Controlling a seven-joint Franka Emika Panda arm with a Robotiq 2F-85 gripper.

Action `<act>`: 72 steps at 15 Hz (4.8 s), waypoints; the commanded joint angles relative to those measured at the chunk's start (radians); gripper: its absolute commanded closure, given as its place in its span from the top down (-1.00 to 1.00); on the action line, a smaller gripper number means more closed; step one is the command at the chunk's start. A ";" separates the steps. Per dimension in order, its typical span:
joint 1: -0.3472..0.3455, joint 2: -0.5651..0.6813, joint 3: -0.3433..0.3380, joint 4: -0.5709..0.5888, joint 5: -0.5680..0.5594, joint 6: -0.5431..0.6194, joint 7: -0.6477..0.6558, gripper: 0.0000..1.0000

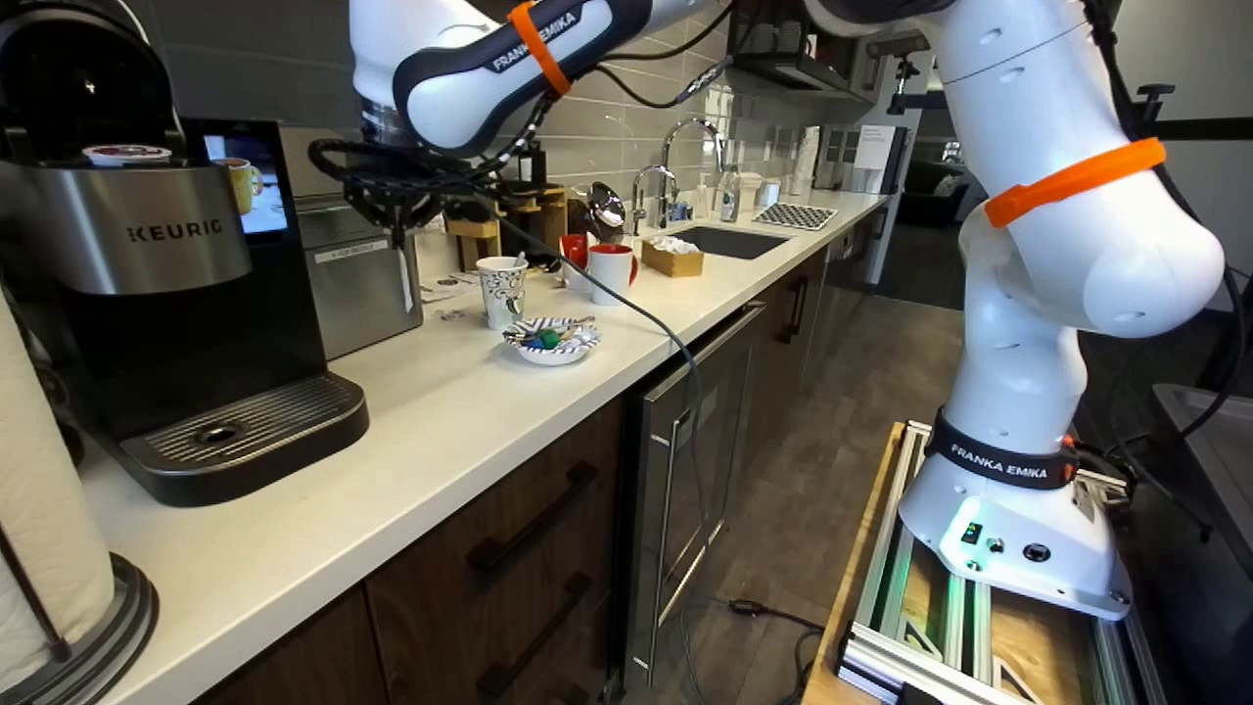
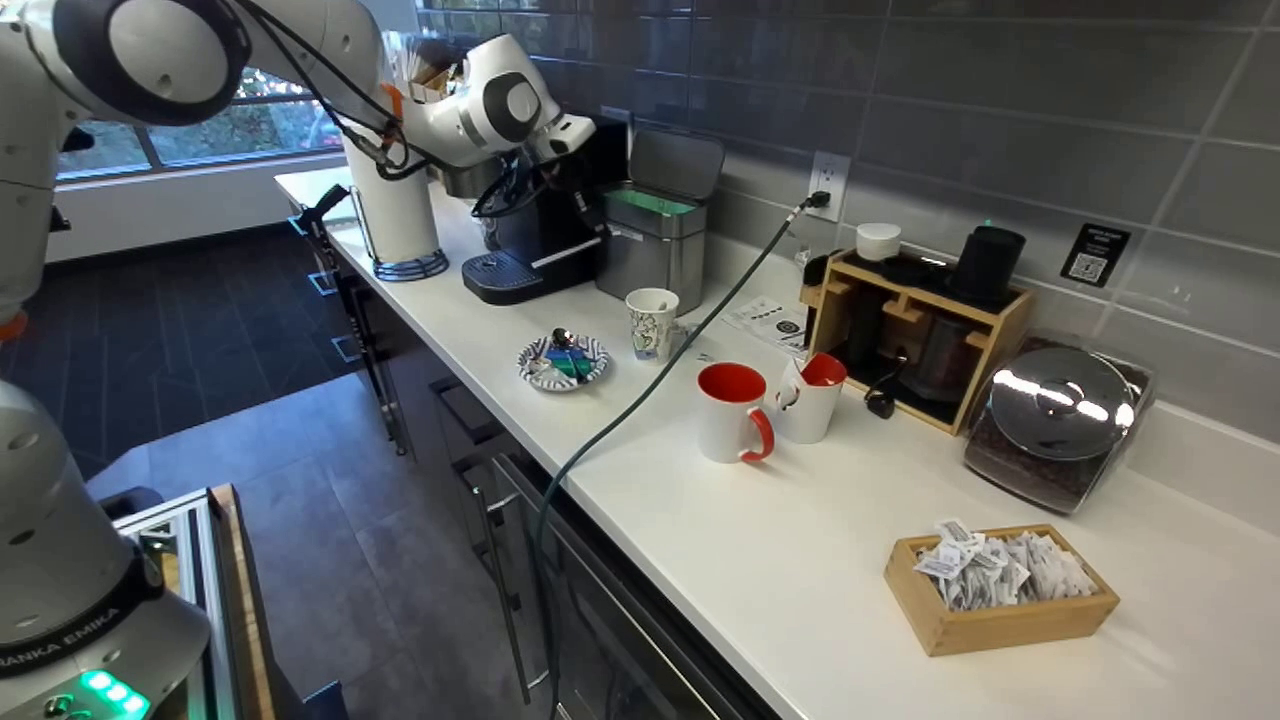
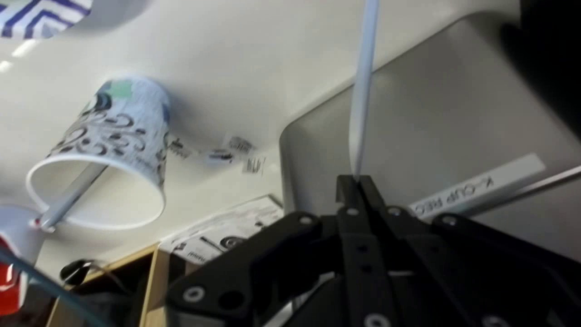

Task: Move the coffee cup on the left to the right then put the white straw in the cup.

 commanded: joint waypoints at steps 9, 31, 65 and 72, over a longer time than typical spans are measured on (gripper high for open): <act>0.230 -0.300 -0.231 -0.313 -0.766 -0.143 0.787 -0.98; -0.192 -0.222 0.289 -0.263 -1.144 -0.530 1.017 -0.98; -0.265 -0.028 0.289 -0.168 -1.066 -0.390 0.981 0.67; -0.306 -0.257 0.310 -0.313 -0.878 -0.199 1.080 1.00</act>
